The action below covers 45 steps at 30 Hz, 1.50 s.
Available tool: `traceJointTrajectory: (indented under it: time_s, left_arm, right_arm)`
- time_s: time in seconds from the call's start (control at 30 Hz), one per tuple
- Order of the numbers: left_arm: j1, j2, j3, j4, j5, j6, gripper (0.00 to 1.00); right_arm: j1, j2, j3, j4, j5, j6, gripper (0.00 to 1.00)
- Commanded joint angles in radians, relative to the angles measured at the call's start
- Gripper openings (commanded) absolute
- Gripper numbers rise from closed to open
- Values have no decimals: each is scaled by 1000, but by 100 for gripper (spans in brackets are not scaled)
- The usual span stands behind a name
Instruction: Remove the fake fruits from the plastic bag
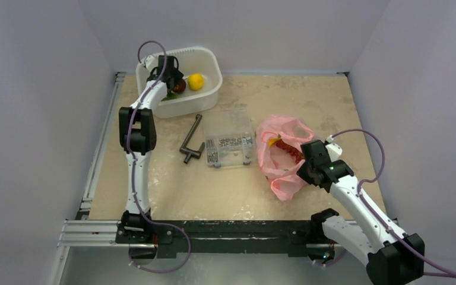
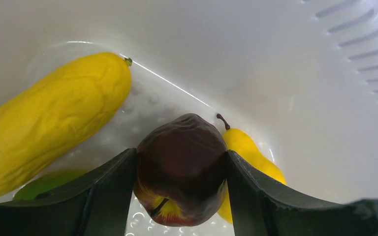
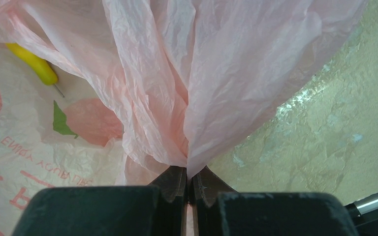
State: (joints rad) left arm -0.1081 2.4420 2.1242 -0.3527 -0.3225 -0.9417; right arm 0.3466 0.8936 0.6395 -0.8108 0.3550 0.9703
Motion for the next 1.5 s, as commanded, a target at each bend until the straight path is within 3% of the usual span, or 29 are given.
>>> traceJointTrajectory:
  time_s: [0.0,0.1,0.17,0.2,0.47,0.63,0.8,0.93,1.03,1.2,1.47]
  left_arm:
    - [7,12,46,-63,33,-54,27]
    - [10,27,91,-98,42,-34,54]
    - [11,38,128,-114,59,-5,81]
    - [11,33,131,-110,65,12,86]
    - [-7,-214,82,-53,101,330,92]
    - [-110,-480,-176,36,183,465,93]
    - [-305,-663,-441,136,314,462,88]
    - [-496,-749,-599,234,386,489,83]
    - [-639,-756,-646,277,442,477,78]
    - [-831,-703,-699,374,400,503,68]
    - [-950,-463,-543,302,328,418,42]
  right_arm:
    - [3,-22,47,-19,45,26,0]
    - [3,-31,60,-40,58,29,0]
    - [3,-46,67,-46,68,30,0]
    - [2,-55,67,-44,67,30,0]
    - [3,-68,39,-37,35,29,0]
    - [2,-26,42,-119,60,65,0]
    - [3,22,71,-176,94,85,0]
    - [3,47,30,-151,33,77,0]
    - [5,46,23,-155,30,73,0]
    - [5,-34,32,-171,49,131,0]
    - [5,-128,14,-125,62,127,0]
